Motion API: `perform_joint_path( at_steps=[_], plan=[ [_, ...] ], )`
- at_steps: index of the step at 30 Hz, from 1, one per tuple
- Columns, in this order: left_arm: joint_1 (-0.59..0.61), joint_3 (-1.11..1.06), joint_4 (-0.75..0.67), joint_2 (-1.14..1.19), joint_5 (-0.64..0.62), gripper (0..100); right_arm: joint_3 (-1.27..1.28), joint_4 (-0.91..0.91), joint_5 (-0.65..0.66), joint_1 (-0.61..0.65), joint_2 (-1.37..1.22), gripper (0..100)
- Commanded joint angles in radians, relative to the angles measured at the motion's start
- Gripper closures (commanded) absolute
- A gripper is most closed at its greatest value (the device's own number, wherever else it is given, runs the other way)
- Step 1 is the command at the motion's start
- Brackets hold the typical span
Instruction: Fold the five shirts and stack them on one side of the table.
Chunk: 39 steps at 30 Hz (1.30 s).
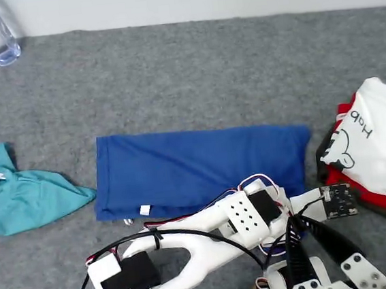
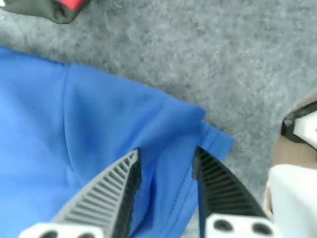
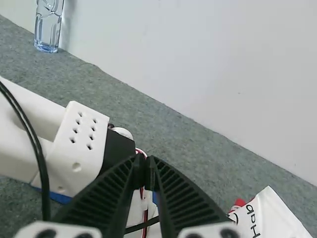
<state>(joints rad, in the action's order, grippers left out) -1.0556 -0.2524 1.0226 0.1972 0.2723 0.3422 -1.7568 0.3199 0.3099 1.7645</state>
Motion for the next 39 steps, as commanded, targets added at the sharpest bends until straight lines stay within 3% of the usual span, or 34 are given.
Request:
perform_joint_path(
  at_steps=[1,8,22,24,28,39],
  plan=[
    [0.009,0.03,0.029,-0.031,-0.009,84,-0.018,-0.035,-0.011,0.008,-0.004,98.7],
    [0.018,0.031,0.031,-0.127,-0.005,83,-0.018,-0.035,-0.014,0.008,-0.004,98.7],
    [0.097,0.039,-0.077,0.1,-0.002,84,-0.018,-0.035,-0.015,0.008,-0.004,98.7],
    [0.095,0.039,-0.077,0.098,-0.002,86,-0.018,-0.036,-0.015,0.008,-0.004,98.7],
    [0.097,0.039,-0.074,0.057,-0.002,99,-0.018,-0.036,-0.015,0.008,-0.004,98.7],
    [0.212,0.042,-0.196,-0.002,-0.008,99,-0.018,-0.036,-0.017,0.008,-0.004,98.7]
  ],
)
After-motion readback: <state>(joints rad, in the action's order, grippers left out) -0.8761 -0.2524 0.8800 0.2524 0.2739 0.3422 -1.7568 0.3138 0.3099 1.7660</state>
